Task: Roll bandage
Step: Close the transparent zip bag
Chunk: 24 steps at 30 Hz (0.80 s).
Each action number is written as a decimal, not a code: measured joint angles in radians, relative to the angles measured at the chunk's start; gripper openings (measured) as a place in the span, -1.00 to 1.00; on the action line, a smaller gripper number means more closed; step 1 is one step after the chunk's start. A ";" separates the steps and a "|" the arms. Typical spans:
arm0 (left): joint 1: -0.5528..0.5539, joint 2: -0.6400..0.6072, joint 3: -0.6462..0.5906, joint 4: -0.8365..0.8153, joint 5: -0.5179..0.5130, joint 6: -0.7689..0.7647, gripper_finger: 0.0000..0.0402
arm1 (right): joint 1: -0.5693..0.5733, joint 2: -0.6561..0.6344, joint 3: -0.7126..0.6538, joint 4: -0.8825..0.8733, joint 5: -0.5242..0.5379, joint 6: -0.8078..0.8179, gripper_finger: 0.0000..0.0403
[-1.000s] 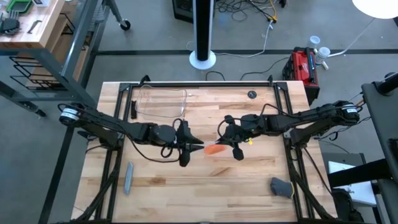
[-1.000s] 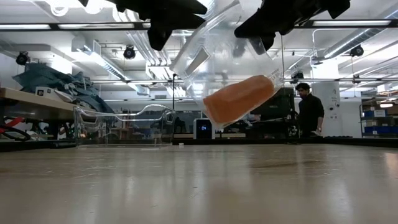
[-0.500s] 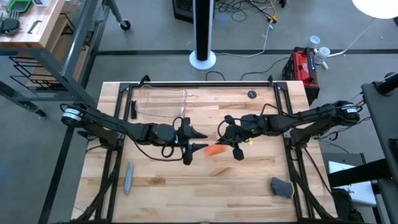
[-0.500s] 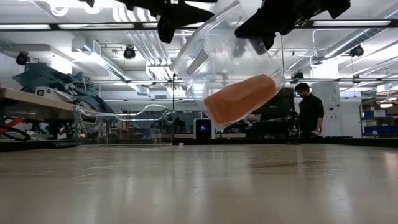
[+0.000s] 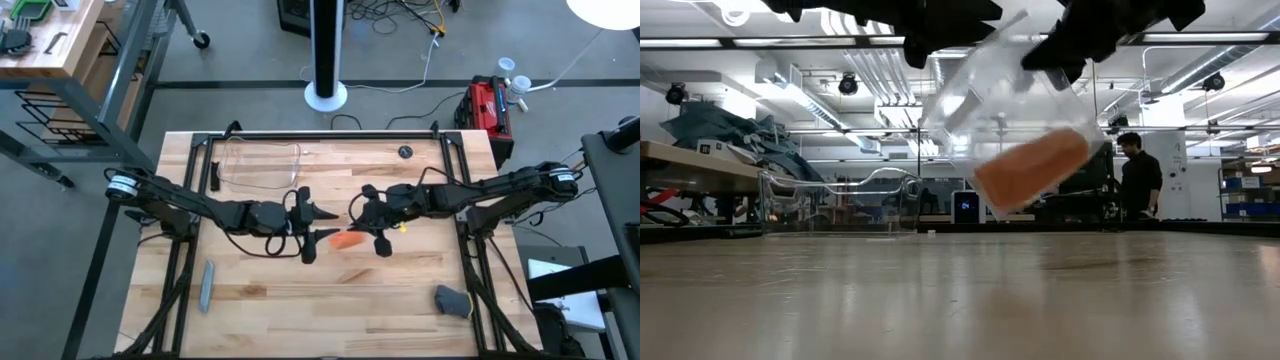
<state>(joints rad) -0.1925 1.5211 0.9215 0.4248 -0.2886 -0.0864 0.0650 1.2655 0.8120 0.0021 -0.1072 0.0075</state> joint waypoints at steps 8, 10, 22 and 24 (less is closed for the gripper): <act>0.004 0.000 0.000 -0.027 0.010 0.056 -0.32 | 0.002 0.009 -0.001 -0.099 0.135 -0.113 -1.00; 0.005 0.000 0.000 -0.047 0.010 0.056 -0.33 | 0.002 0.011 -0.001 -0.105 0.176 -0.114 -1.00; -0.003 -0.063 0.000 -0.165 0.010 0.067 -0.41 | -0.006 -0.088 -0.064 -0.061 0.179 -0.116 -1.00; -0.009 -0.090 0.000 -0.202 0.010 0.059 -0.43 | -0.014 -0.127 -0.096 -0.016 0.171 -0.110 -1.00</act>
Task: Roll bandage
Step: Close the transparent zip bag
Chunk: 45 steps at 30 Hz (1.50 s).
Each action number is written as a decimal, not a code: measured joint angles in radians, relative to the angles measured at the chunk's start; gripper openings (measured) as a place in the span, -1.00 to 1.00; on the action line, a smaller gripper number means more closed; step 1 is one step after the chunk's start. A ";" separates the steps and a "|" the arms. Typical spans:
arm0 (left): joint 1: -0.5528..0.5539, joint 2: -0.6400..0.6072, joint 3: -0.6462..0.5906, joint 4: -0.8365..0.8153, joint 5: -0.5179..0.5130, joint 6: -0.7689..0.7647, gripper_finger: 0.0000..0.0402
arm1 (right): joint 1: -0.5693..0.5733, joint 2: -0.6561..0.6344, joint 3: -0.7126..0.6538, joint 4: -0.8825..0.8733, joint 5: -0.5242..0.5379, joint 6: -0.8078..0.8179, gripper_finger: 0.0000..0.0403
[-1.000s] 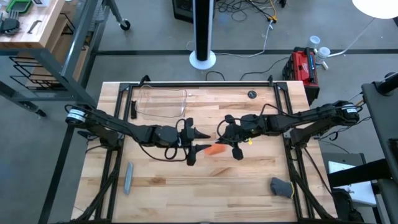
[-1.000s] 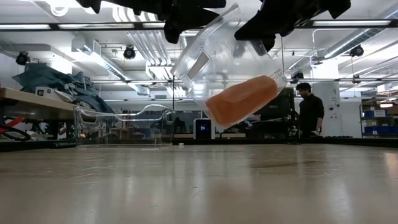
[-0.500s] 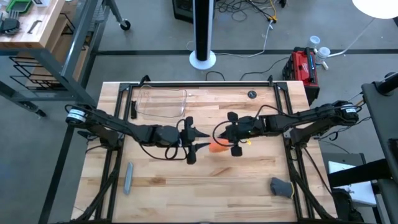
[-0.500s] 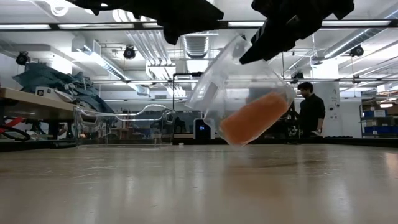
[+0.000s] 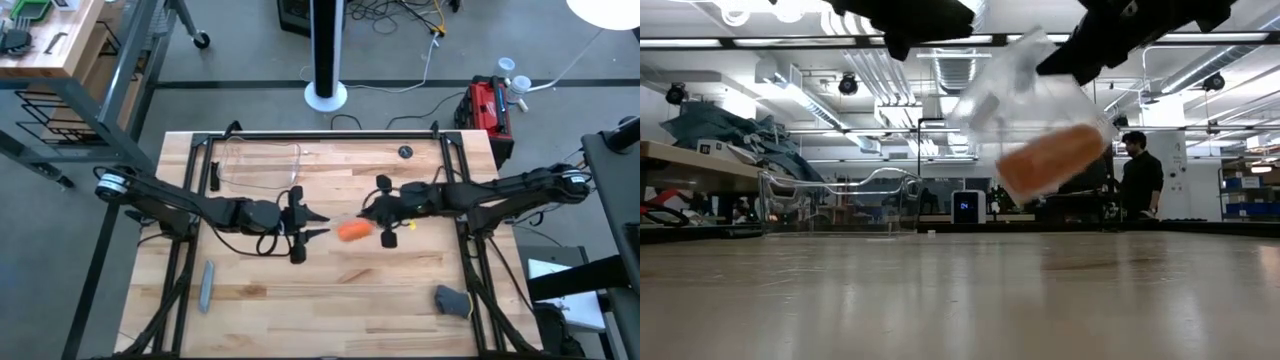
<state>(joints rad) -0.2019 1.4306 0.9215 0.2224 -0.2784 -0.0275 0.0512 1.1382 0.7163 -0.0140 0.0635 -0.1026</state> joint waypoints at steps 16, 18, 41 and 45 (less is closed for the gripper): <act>-0.020 -0.091 -0.014 -0.145 -0.047 -0.081 -0.35 | -0.054 -0.215 -0.194 0.369 -0.151 0.068 -1.00; -0.021 -0.091 -0.016 -0.145 -0.074 -0.088 -0.33 | -0.054 -0.231 -0.195 0.370 -0.152 0.079 -1.00; -0.024 0.001 -0.017 -0.023 -0.124 -0.103 -0.15 | -0.054 -0.238 -0.188 0.364 -0.143 0.131 -1.00; -0.024 0.003 -0.017 0.060 -0.129 -0.040 -0.18 | -0.054 -0.238 -0.188 0.364 -0.142 0.135 -1.00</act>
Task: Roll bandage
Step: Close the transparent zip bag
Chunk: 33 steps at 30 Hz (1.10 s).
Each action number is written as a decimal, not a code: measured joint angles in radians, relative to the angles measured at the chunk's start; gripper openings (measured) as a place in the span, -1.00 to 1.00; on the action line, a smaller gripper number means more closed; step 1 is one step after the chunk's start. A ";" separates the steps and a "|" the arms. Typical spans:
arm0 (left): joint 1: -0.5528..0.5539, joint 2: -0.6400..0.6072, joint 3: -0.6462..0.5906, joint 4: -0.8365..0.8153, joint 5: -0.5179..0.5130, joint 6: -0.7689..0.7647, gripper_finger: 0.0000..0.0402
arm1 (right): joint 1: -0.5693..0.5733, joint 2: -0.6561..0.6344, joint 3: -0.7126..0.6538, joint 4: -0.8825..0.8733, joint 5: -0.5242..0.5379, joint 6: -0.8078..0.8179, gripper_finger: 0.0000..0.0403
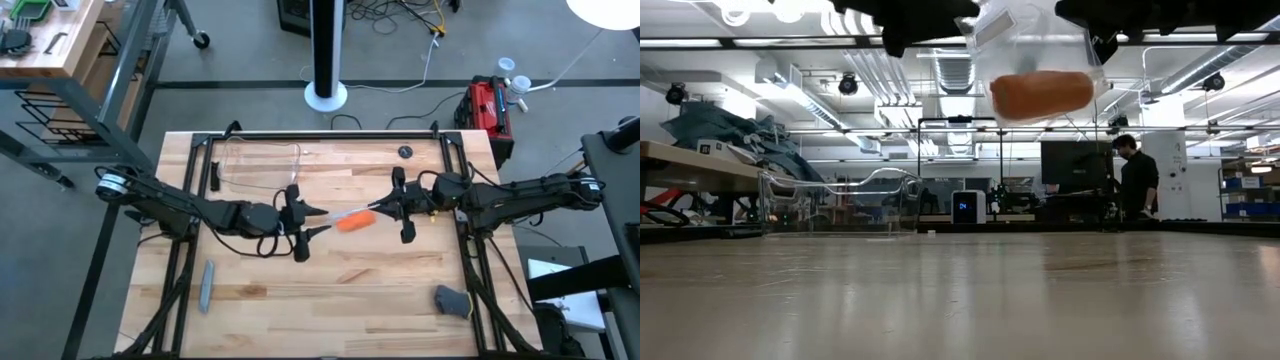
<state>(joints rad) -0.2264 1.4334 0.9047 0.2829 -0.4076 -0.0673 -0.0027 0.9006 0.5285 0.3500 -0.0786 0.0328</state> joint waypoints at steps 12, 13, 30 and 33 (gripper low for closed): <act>0.000 -0.001 0.000 0.041 -0.002 0.013 -0.50 | 0.000 0.000 0.000 0.000 0.001 0.012 -1.00; 0.000 -0.001 0.000 0.041 -0.002 0.010 -0.52 | 0.000 0.000 0.000 0.000 0.001 0.012 -1.00; 0.001 0.049 0.000 0.025 -0.085 0.033 -0.24 | 0.000 0.000 0.001 0.002 0.002 0.021 -1.00; -0.001 0.051 0.000 0.060 -0.070 0.082 -0.49 | 0.000 0.000 0.001 0.000 0.002 0.023 -1.00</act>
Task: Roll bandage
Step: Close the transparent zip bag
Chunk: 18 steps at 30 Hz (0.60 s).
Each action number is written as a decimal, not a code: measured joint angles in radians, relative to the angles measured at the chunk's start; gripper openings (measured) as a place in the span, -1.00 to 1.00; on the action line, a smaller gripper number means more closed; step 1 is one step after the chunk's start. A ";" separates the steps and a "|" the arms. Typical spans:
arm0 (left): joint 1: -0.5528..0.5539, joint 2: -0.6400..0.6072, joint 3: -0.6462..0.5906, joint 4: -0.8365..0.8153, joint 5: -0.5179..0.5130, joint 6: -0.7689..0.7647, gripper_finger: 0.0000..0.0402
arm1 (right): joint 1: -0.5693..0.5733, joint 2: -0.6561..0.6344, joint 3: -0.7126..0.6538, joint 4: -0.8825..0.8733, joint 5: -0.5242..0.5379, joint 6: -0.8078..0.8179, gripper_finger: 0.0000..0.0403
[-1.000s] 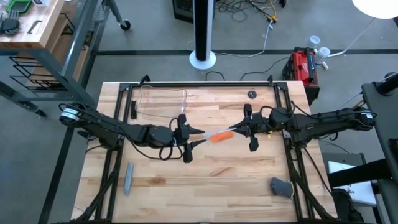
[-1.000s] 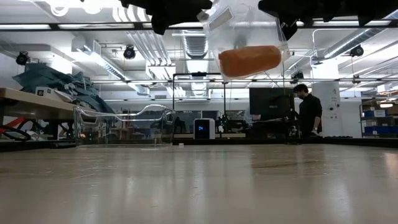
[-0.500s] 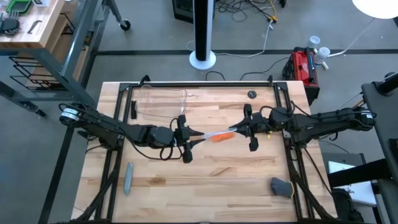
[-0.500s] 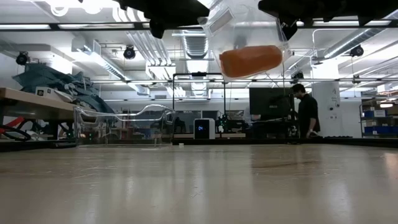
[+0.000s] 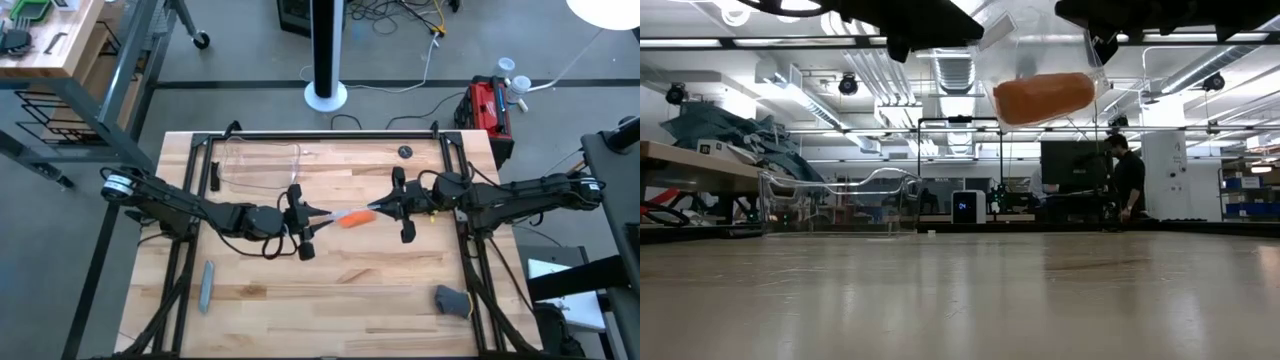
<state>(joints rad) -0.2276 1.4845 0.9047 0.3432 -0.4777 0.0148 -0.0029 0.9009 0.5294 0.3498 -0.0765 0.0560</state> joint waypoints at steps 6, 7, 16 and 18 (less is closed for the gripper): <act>-0.007 -0.028 0.000 -0.001 0.024 0.030 -0.95 | 0.000 0.000 0.000 -0.030 -0.001 -0.008 -1.00; -0.008 -0.034 0.000 -0.001 0.028 0.028 -0.97 | 0.000 0.000 0.000 -0.050 -0.001 -0.024 -1.00; -0.008 -0.063 0.000 -0.101 0.186 -0.115 -1.00 | 0.000 -0.002 0.000 -0.112 0.034 -0.081 -0.90; -0.009 -0.063 0.000 -0.133 0.210 -0.154 -1.00 | 0.000 -0.003 0.000 -0.127 0.035 -0.082 -0.81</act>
<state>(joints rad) -0.2362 1.4212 0.9047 0.2104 -0.2675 -0.1395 -0.0029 0.8978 0.5297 0.2232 -0.0414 -0.0258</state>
